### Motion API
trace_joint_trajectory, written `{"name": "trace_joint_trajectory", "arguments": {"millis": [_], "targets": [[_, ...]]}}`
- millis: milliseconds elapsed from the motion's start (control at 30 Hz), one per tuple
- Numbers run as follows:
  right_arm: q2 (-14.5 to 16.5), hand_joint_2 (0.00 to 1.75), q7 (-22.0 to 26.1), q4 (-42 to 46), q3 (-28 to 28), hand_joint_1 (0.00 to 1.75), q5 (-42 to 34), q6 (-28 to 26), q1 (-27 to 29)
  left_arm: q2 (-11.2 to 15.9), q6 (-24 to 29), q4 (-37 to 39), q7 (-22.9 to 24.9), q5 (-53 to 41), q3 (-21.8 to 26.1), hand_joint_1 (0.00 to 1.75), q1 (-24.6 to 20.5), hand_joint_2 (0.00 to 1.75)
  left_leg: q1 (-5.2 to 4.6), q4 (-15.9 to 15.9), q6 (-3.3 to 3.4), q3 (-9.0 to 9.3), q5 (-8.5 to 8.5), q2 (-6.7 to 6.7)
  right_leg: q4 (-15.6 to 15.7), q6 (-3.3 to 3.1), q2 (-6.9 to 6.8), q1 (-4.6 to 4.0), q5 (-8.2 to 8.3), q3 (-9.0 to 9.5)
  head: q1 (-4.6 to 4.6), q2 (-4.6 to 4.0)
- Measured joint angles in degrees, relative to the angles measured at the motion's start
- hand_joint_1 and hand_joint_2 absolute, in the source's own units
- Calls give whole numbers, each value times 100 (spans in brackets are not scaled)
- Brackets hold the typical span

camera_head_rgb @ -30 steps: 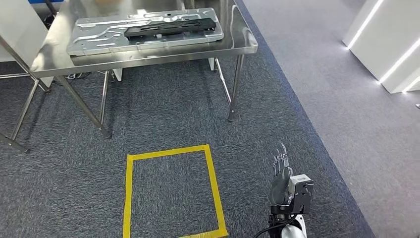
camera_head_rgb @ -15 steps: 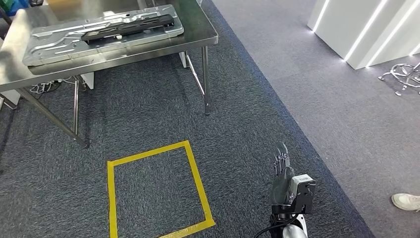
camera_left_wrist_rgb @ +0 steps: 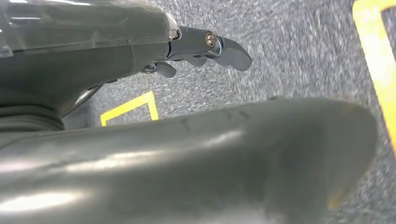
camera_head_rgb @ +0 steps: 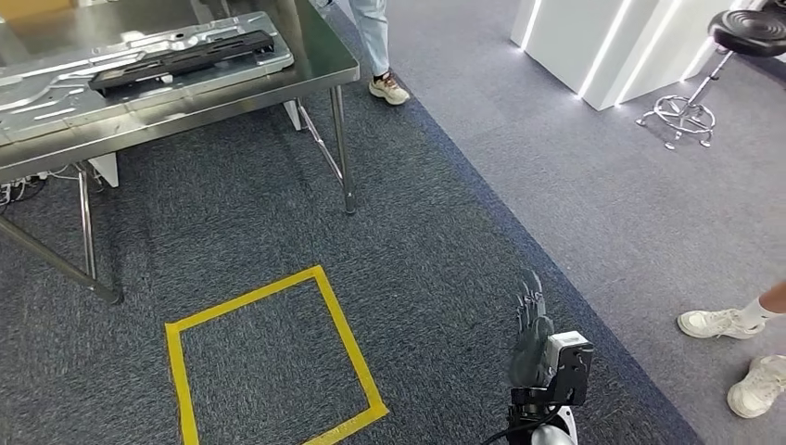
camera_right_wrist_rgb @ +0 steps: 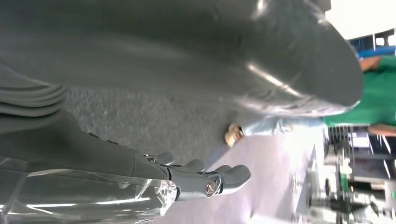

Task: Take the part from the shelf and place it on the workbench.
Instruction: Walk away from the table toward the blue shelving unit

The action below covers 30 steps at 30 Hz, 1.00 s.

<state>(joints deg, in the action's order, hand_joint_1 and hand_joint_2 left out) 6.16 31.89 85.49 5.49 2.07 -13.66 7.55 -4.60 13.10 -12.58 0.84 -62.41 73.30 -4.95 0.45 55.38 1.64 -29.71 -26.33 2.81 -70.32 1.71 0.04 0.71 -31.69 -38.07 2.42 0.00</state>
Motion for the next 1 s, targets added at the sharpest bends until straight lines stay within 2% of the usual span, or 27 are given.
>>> {"name": "trace_joint_trajectory", "arguments": {"millis": [67,100,133,167,233,267,300,367,400,433,467,500,533,600,667,733,800,867,900,933,967,1000], "targets": [[-7,0,-3,2,1,0,-17,-2,-14,-11,2,1,15,-2,-10,0,-5,0,-12,52,-39,-4,-35,106,759,-18,-191,-4,360,391,-1,0],[-8,0,-5,4,2,0,-25,1,-23,-15,2,0,16,-4,-18,0,-7,0,-25,82,-68,-10,-59,149,1055,-47,-272,-12,462,536,3,0],[-9,0,-7,5,2,0,-34,4,-30,-17,2,-1,15,-9,-26,0,-10,0,-37,107,-99,-14,-79,189,1222,-82,-321,-23,500,609,7,0],[-11,0,-9,6,1,0,-43,7,-33,-16,2,-1,13,-14,-33,0,-14,0,-46,121,-132,-17,-91,232,1265,-124,-313,-41,493,608,9,0],[-18,0,-11,7,1,0,-59,12,-27,-16,-1,-1,8,-26,-48,0,-24,0,-29,142,-197,-12,-115,275,1270,-203,-198,-43,524,582,9,0],[-21,0,-12,7,1,0,-66,13,-26,-16,-2,-1,4,-30,-55,0,-26,0,-16,221,-232,-38,-188,199,1278,-240,-146,-38,542,573,9,0],[-23,0,-13,8,1,0,-71,15,-28,-17,-4,-1,0,-32,-60,0,-24,0,-5,411,-260,-112,-330,81,1286,-273,-98,-29,563,564,9,0],[-25,0,-14,7,2,0,-78,20,-31,-19,-15,0,-7,-33,-64,0,-10,0,8,1123,-286,-417,-745,-165,1285,-316,2,-32,591,533,11,0],[-26,0,-15,5,2,0,-81,22,-30,-20,-25,1,-8,-32,-65,0,2,0,9,1517,-284,-591,-913,-208,1283,-329,61,-44,600,516,10,0],[-28,0,-15,1,2,0,-86,24,-28,-21,-40,1,-8,-32,-66,0,13,0,9,1781,-275,-711,-985,-223,1279,-337,126,-58,607,504,10,0],[-29,0,-16,-4,2,0,-96,26,-26,-21,-59,1,-11,-31,-66,0,22,0,7,1834,-254,-735,-935,-231,1275,-342,196,-71,613,499,10,0],[-30,0,-15,-9,2,0,-113,28,-25,-21,-84,1,-21,-31,-67,0,28,0,2,1646,-223,-649,-776,-249,1271,-343,267,-83,617,502,10,0],[-30,0,-13,-12,2,0,-133,32,-27,-20,-107,1,-33,-32,-68,0,29,0,-7,1280,-180,-480,-549,-303,1268,-342,334,-92,619,511,10,0],[-30,0,-5,-16,2,0,-179,42,-37,-6,-138,-1,-67,-37,-72,0,31,0,-24,508,-90,-134,-206,-540,1254,-319,454,-98,633,510,7,0],[-30,0,1,-21,2,0,-207,49,-44,7,-150,-1,-91,-54,-79,0,32,0,-47,196,-54,-5,-130,-675,1243,-261,557,-67,666,467,7,0],[-30,0,2,-23,2,0,-221,48,-42,4,-163,-1,-101,-82,-86,0,27,0,-54,127,-30,14,-88,-575,1242,-188,627,-39,697,428,9,0],[-33,0,2,-23,2,0,-239,39,-50,2,-181,-1,-103,-105,-97,0,21,0,-35,32,25,37,-23,-443,1076,-138,433,-50,576,339,0,0],[-37,0,2,-23,2,0,-259,31,-67,4,-198,-1,-104,-116,-106,0,28,0,-35,-9,59,31,7,-298,490,-98,149,-42,220,58,-10,0],[-37,0,1,-23,2,0,-267,30,-69,7,-204,-1,-104,-124,-108,0,34,0,-40,-6,65,15,10,-220,108,-71,90,-23,36,-124,-13,0],[-37,0,0,-24,2,0,-273,29,-64,9,-211,-1,-104,-132,-111,0,39,0,-43,0,63,0,11,-141,-188,-46,62,-2,-70,-258,-14,0],[-37,0,-1,-25,2,0,-278,28,-56,11,-219,-1,-104,-143,-116,0,42,0,-43,7,59,-12,11,-64,-313,-21,43,20,-77,-304,-14,0],[-38,0,-1,-25,2,0,-281,27,-52,11,-229,-1,-104,-156,-125,0,41,0,-38,18,49,-20,7,6,-207,0,19,40,22,-229,-15,0]]}}
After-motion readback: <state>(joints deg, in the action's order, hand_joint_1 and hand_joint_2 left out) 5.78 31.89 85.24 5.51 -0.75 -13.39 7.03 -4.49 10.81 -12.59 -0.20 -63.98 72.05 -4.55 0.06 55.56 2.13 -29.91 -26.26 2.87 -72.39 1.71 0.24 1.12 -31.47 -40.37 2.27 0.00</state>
